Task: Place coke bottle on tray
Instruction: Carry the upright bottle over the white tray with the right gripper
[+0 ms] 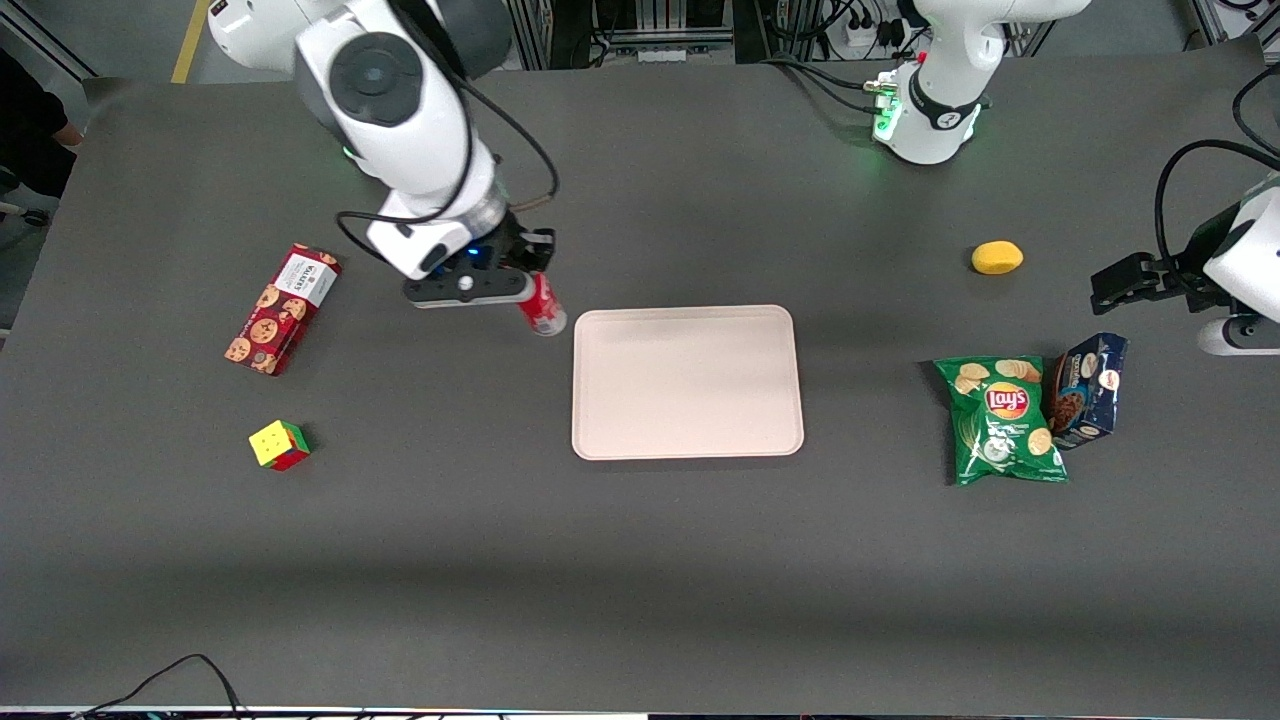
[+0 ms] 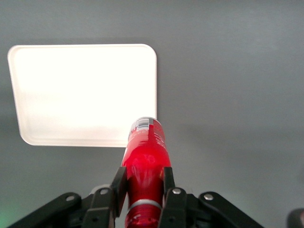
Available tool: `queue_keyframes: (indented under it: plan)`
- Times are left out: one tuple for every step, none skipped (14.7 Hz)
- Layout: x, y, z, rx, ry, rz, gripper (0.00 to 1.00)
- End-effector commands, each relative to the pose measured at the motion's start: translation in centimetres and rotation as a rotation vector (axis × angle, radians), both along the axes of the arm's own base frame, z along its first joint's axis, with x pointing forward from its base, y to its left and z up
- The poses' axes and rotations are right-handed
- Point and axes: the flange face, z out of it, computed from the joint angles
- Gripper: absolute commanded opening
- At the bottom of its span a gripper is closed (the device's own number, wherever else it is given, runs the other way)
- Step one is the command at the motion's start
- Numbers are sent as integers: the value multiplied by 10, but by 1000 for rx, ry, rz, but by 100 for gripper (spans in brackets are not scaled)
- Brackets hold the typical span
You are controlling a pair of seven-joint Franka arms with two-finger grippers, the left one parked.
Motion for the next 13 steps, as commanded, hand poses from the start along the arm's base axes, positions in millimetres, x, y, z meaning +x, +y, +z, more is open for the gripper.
queue_keyframes:
  plan:
    - [29,40,-24,10,5,-51,0]
    - [34,45,-39,1,17,-50,0]
    - [40,48,-57,-13,33,-47,0]
    - [43,53,-74,-19,42,-43,0]
    - [48,56,-88,-19,41,-45,0]
    - [50,60,-101,-24,47,-46,0]
    - [50,65,-112,-24,47,-43,0]
    - [48,72,-123,-26,48,-35,0]
    - [49,73,-133,-32,55,-34,0]
    - [49,75,-141,-33,56,-32,0]
    - [50,76,-147,-35,59,-30,0]
    - [50,77,-153,-40,65,-24,0]
    - [50,77,-163,-48,75,-24,0]
